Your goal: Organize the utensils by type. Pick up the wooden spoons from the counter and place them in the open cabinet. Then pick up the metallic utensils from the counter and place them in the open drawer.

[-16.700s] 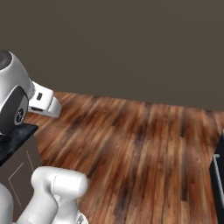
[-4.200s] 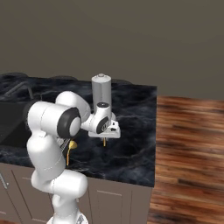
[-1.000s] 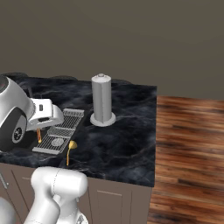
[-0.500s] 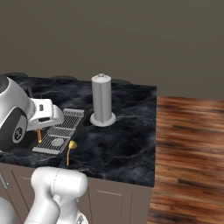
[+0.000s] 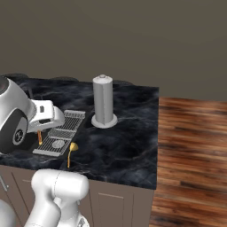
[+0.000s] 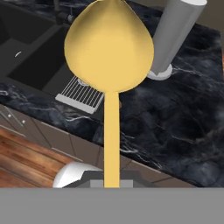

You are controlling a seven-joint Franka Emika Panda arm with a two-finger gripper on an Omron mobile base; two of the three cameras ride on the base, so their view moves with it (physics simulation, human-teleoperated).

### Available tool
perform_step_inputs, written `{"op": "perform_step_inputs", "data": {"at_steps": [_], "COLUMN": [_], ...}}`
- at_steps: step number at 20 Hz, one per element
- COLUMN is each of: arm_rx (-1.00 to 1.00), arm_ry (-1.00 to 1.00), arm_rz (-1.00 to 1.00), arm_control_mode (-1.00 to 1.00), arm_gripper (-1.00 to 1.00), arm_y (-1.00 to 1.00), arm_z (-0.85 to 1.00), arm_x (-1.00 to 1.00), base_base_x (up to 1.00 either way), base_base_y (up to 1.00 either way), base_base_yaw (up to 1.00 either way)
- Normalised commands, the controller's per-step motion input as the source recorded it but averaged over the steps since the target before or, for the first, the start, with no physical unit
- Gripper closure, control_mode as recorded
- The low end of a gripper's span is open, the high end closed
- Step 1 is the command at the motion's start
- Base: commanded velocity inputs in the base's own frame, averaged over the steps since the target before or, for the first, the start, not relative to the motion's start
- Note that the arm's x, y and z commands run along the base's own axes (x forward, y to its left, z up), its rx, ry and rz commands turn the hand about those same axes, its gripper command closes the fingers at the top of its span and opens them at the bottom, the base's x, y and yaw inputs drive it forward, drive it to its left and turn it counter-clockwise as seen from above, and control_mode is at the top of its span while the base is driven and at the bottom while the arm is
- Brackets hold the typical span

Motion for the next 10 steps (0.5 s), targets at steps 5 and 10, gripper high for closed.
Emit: {"op": "perform_step_inputs", "data": {"at_steps": [5, 10], "arm_rx": [0.00, 0.00], "arm_ry": [0.00, 0.00], "arm_rz": [0.00, 0.00], "arm_control_mode": [1.00, 1.00], "arm_gripper": [1.00, 1.00], "arm_y": [0.00, 0.00], "arm_z": [0.00, 0.00], "arm_x": [0.00, 0.00], "base_base_x": [-0.34, -0.44], "base_base_y": [0.02, 0.40], "base_base_yaw": [0.03, 0.14]}}
